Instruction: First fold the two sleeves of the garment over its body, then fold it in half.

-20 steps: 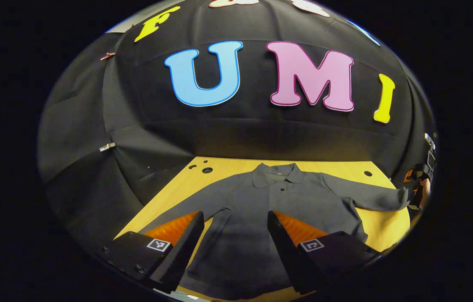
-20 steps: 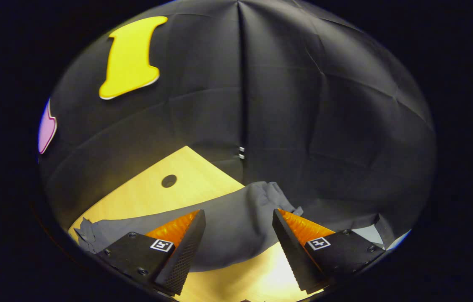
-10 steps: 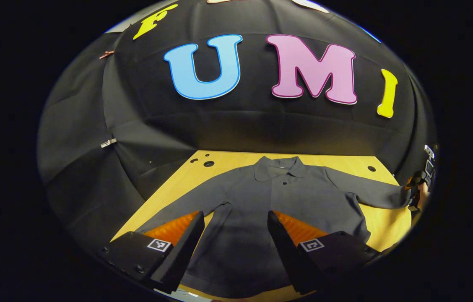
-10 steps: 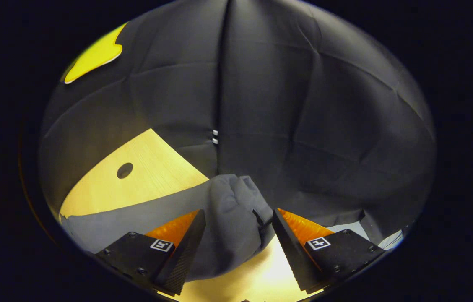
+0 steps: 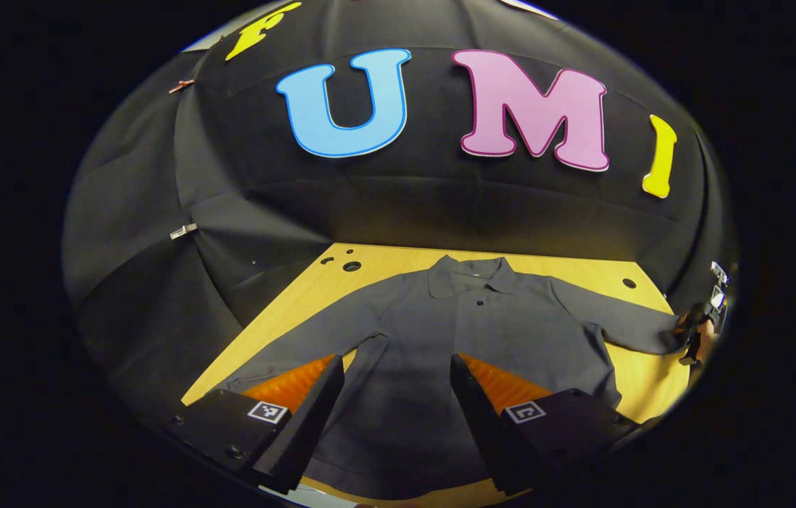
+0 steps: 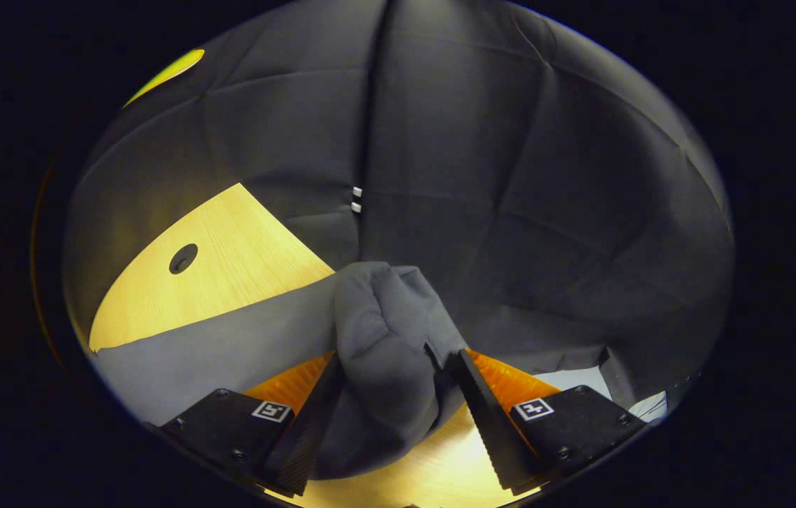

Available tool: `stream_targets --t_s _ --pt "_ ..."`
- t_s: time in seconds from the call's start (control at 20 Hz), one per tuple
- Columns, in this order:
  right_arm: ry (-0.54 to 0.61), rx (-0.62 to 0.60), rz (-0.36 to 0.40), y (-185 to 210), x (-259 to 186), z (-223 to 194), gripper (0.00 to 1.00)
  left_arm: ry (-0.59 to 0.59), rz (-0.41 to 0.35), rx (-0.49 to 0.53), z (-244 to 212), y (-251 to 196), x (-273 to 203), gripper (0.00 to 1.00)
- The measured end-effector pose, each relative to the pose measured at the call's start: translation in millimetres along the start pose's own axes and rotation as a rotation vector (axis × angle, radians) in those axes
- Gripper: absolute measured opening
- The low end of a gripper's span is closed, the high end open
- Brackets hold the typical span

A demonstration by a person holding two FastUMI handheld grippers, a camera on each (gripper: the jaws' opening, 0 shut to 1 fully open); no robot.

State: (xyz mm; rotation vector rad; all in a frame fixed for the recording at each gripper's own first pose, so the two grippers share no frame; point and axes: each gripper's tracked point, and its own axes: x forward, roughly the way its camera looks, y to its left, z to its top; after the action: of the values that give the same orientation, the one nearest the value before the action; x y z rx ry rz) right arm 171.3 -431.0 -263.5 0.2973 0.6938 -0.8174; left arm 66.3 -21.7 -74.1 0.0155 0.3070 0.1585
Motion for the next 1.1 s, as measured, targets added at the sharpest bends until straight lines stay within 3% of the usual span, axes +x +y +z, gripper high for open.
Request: stream_targets --t_s 0.15,0.2,0.4,0.5,0.6,0.8,1.1 --pt "0.011 -0.009 0.026 2 1 0 0.99 -0.010 -0.010 0.011 3 -2 -1 0.96" --pt "0.012 -0.016 0.037 2 0 1 0.89 -0.013 -0.011 0.011 2 -2 -1 0.96" --pt "0.013 -0.059 0.068 22 -6 -7 0.27 0.002 -0.014 -0.001 -2 2 -1 0.96" --pt "0.017 -0.064 0.088 31 -7 -8 0.08 0.002 -0.008 -0.003 -3 10 -1 0.96" --pt "0.021 -0.036 0.109 36 -11 -4 0.03 0.015 0.003 0.001 -5 21 -1 0.96" --pt "-0.027 -0.033 0.124 42 -28 27 0.05 0.011 0.033 0.020 -3 49 2 0.96" --pt "-0.154 -0.104 0.238 99 -106 63 0.05 0.011 0.025 -0.048 -9 72 0 0.96"
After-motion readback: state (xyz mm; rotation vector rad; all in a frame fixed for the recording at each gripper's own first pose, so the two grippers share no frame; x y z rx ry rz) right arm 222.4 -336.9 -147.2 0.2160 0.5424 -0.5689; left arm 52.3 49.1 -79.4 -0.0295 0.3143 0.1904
